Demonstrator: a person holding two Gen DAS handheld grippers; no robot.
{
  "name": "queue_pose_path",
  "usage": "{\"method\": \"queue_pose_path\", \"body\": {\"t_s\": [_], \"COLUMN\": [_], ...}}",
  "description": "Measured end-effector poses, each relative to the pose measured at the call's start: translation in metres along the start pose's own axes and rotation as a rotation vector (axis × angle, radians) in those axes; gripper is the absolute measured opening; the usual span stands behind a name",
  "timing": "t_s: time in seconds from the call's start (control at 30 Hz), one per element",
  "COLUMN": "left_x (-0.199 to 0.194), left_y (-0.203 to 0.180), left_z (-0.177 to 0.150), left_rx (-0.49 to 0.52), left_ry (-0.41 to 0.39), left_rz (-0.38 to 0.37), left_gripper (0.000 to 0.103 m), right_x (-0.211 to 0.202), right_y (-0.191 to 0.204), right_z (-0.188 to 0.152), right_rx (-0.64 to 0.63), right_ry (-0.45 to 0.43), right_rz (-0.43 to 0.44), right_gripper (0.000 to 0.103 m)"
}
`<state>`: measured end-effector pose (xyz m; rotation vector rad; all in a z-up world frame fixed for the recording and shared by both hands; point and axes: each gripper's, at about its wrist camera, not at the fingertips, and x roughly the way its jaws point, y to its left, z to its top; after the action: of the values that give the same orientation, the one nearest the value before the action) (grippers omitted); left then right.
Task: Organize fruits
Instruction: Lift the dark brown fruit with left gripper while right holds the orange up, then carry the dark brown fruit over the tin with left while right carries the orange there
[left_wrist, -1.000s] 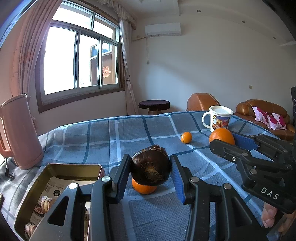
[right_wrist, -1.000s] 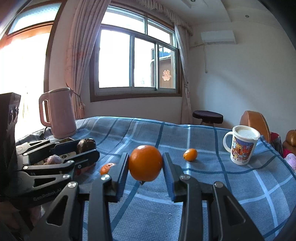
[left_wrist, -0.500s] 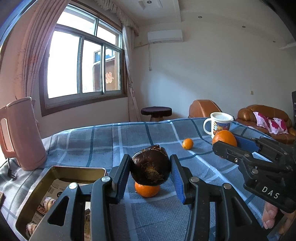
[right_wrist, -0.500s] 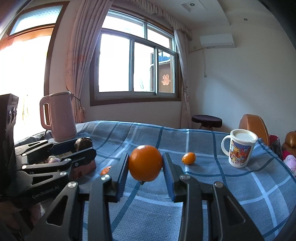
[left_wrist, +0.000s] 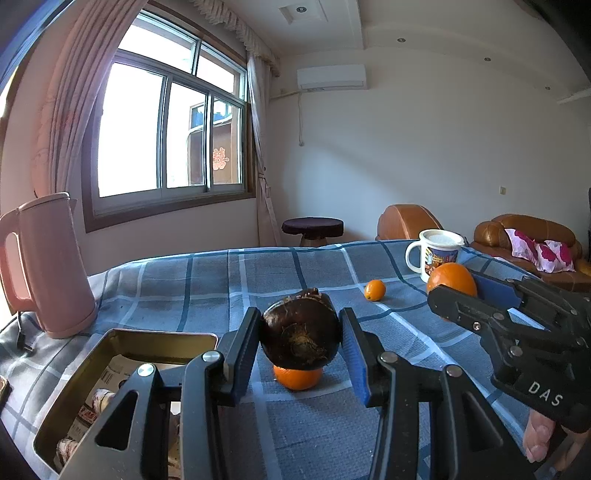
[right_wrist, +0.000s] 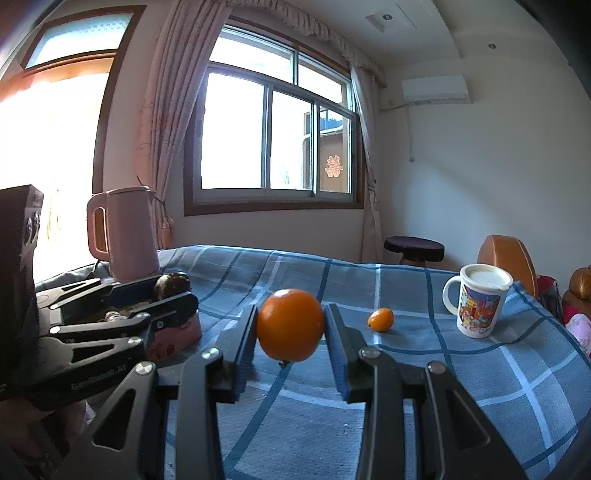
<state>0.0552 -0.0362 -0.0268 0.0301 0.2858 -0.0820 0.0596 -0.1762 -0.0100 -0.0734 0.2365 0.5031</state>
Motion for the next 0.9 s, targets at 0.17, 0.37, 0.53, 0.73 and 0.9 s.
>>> {"method": "queue_pose_path", "body": {"t_s": [0.17, 0.37, 0.53, 0.73, 0.9], "left_x": [-0.003, -0.008, -0.012, -0.018, -0.022], "left_y": [0.001, 0.005, 0.009, 0.015, 0.022], "left_z": [-0.001, -0.003, -0.004, -0.005, -0.007], "left_rx": [-0.002, -0.004, -0.008, -0.016, -0.027], "left_ry": [-0.003, -0.008, -0.009, -0.009, -0.010], "left_rz": [0.000, 0.001, 0.005, 0.009, 0.016], "left_gripper": [0.045, 0.045, 0.045, 0.045, 0.045], "right_x": [-0.001, -0.001, 0.001, 0.003, 0.004], "right_y": [0.008, 0.017, 0.024, 0.034, 0.042], "right_z": [-0.001, -0.001, -0.001, -0.001, -0.002], "right_rx": [-0.013, -0.019, -0.026, -0.043, -0.050], "right_ry": [-0.003, -0.002, 0.001, 0.007, 0.009], "right_rz": [0.012, 0.027, 0.043, 0.064, 0.079], "right_gripper": [0.039, 0.039, 0.039, 0.039, 0.039]}}
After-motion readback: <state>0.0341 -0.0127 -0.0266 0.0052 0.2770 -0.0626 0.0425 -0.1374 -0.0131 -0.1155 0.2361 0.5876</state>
